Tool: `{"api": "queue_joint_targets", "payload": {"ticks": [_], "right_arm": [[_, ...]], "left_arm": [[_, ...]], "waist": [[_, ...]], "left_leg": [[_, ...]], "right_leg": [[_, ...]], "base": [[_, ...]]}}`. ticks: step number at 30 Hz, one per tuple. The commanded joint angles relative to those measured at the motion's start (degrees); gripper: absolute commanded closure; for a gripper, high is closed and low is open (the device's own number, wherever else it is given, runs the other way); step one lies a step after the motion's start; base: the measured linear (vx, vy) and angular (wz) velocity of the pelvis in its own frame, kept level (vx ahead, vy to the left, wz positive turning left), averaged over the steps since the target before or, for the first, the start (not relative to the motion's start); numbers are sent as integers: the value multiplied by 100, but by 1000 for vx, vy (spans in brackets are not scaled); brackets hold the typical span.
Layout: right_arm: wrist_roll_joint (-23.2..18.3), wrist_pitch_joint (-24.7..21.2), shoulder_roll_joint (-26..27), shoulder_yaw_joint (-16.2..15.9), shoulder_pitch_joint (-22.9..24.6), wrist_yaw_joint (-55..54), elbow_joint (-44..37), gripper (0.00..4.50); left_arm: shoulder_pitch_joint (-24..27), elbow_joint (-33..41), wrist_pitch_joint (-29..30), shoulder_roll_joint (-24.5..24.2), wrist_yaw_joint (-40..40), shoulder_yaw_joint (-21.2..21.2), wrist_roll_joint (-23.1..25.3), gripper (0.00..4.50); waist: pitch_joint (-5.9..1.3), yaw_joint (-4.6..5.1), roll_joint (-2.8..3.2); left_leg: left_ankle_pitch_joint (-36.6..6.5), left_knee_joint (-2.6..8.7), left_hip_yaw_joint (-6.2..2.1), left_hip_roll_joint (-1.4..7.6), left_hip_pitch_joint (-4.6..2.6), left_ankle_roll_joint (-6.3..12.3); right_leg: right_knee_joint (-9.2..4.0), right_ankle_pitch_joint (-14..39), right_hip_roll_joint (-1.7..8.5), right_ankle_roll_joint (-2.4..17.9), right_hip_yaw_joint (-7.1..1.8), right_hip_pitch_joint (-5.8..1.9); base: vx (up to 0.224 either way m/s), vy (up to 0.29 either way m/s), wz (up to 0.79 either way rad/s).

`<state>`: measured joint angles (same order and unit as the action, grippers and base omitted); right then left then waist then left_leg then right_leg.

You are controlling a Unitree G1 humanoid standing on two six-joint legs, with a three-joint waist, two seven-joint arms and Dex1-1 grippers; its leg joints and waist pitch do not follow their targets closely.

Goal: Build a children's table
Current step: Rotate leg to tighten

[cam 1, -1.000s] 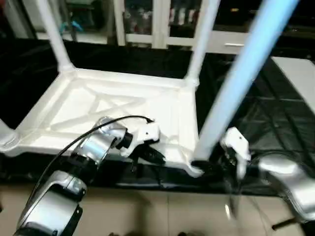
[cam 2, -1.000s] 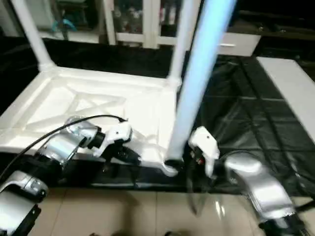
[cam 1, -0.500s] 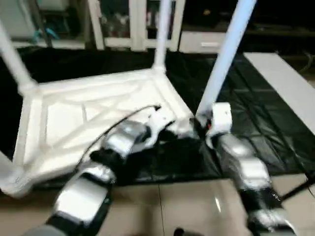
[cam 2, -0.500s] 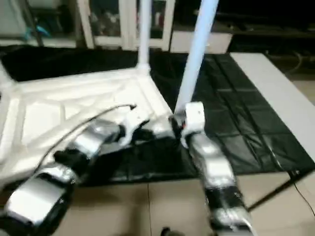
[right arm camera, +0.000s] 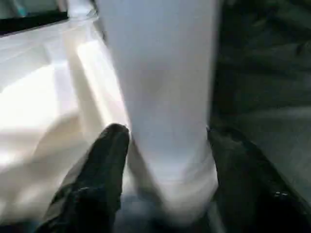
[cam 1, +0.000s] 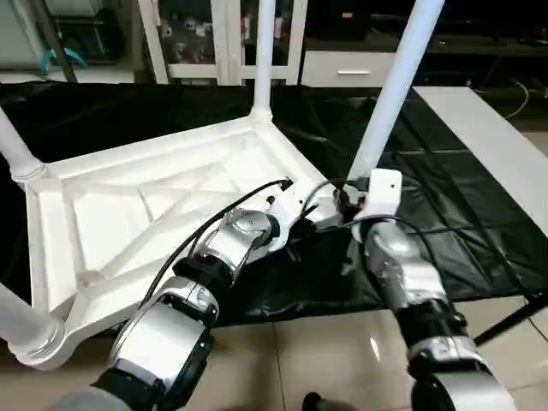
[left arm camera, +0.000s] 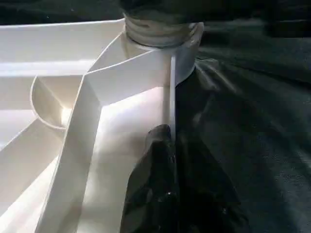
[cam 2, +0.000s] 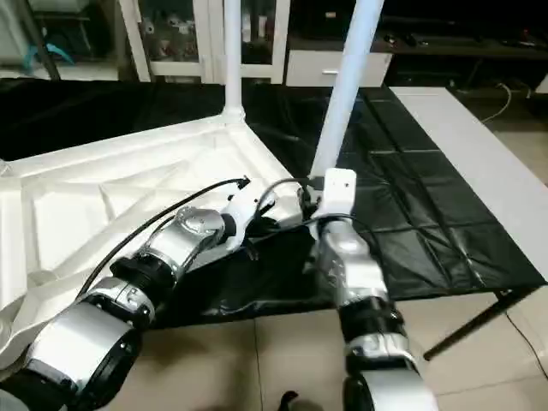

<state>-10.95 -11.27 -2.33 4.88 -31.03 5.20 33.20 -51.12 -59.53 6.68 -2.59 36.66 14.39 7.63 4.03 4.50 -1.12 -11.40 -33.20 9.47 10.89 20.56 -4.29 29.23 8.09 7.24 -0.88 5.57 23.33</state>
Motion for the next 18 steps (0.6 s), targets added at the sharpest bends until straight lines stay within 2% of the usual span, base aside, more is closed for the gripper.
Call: {"api": "queue_joint_targets", "payload": {"ticks": [1,2,3,4,5,6,7,8,9,10,11,12,13,16,17,18], "right_arm": [[-50,-218,-254,-250,278,548,-535,159],[-47,-260,-315,-280,326,638,-653,145],[-54,-323,-397,-325,382,766,-785,145],[-40,-398,-544,-414,466,991,-972,134],[-40,-398,-544,-414,466,991,-972,134],[-30,-481,-688,-488,553,1176,-1151,114],[13,-606,-964,-643,695,1520,-1410,102],[27,-660,-1087,-708,765,1682,-1529,102],[39,-745,-1276,-807,872,1930,-1711,93],[4,-945,-1753,-1041,1159,2544,-2195,83],[4,-945,-1753,-1041,1159,2544,-2195,83],[-44,-1042,-1969,-1137,1295,2819,-2435,70],[-85,-1120,-2163,-1229,1415,3078,-2654,54],[-79,-1190,-2595,-1430,1645,3578,-3070,49],[-77,-1219,-2729,-1497,1702,3732,-3166,49],[-74,-1249,-2858,-1563,1748,3876,-3241,49]], "left_arm": [[104,-84,-161,-224,167,-14,52,450],[117,-64,-162,-244,237,6,57,450],[137,-33,-176,-263,342,30,57,450],[162,6,-152,-292,486,53,52,450],[162,6,-152,-292,486,53,52,450],[188,47,-145,-326,640,89,56,450],[243,133,-124,-385,959,165,49,450],[266,166,-127,-413,1085,200,52,450],[302,219,-140,-457,1287,256,55,450],[402,377,-177,-594,1860,439,62,450],[402,377,-177,-594,1860,439,62,450],[462,471,-241,-675,2184,545,60,450],[517,568,-230,-744,2462,624,49,450],[712,917,-215,-964,3280,874,32,450],[792,1072,-220,-1058,3588,979,24,450],[872,1240,-219,-1150,3889,1078,-8,450]], "waist": [[-302,-38,-33],[-337,-60,-28],[-342,-83,-44],[-332,-115,-61],[-326,-124,-77],[-309,-155,-67],[-312,-194,-59],[-327,-227,-65],[-317,-278,-63],[-314,-335,-60],[-323,-351,-57],[-331,-389,-53],[-351,-447,-34],[-376,-482,-18],[-398,-508,-14],[-403,-525,0]], "left_leg": [[-2487,547,-75,125,95,274],[-2246,536,-65,133,111,302],[-1951,521,-31,147,108,369],[-1860,497,14,139,85,450],[-1853,482,29,125,86,490],[-1843,473,47,129,65,514],[-1775,463,54,134,65,529],[-1701,451,59,138,71,548],[-1664,448,75,149,40,570],[-1627,440,92,159,22,598],[-1585,435,102,163,12,609],[-1506,435,95,167,23,625],[-1183,425,101,195,29,687],[-882,369,121,204,51,740],[-684,357,122,207,49,755],[-595,353,121,210,34,773]], "right_leg": [[-281,2681,133,898,-108,-285],[-263,2478,144,928,-129,-306],[-227,2101,142,1068,-163,-269],[-220,2034,135,1160,-181,-232],[-219,2084,124,1169,-186,-228],[-225,2245,127,1171,-202,-195],[-219,2301,130,1150,-210,-203],[-205,2253,131,1142,-213,-217],[-204,2218,121,1162,-226,-179],[-199,2175,114,1165,-239,-179],[-187,2133,119,1196,-250,-173],[-168,2046,119,1204,-249,-197],[-94,1553,109,1336,-265,-223],[23,975,90,1592,-269,-237],[77,681,95,1668,-276,-272],[98,530,93,1717,-275,-273]], "base": [[0,0,0],[0,0,0],[0,0,0],[0,0,0],[0,0,0],[0,0,0],[0,0,0],[0,0,0],[0,0,0],[0,0,0],[0,0,0],[62,-42,10],[72,-38,7],[71,-32,4],[68,-26,1],[58,-22,-2]]}}
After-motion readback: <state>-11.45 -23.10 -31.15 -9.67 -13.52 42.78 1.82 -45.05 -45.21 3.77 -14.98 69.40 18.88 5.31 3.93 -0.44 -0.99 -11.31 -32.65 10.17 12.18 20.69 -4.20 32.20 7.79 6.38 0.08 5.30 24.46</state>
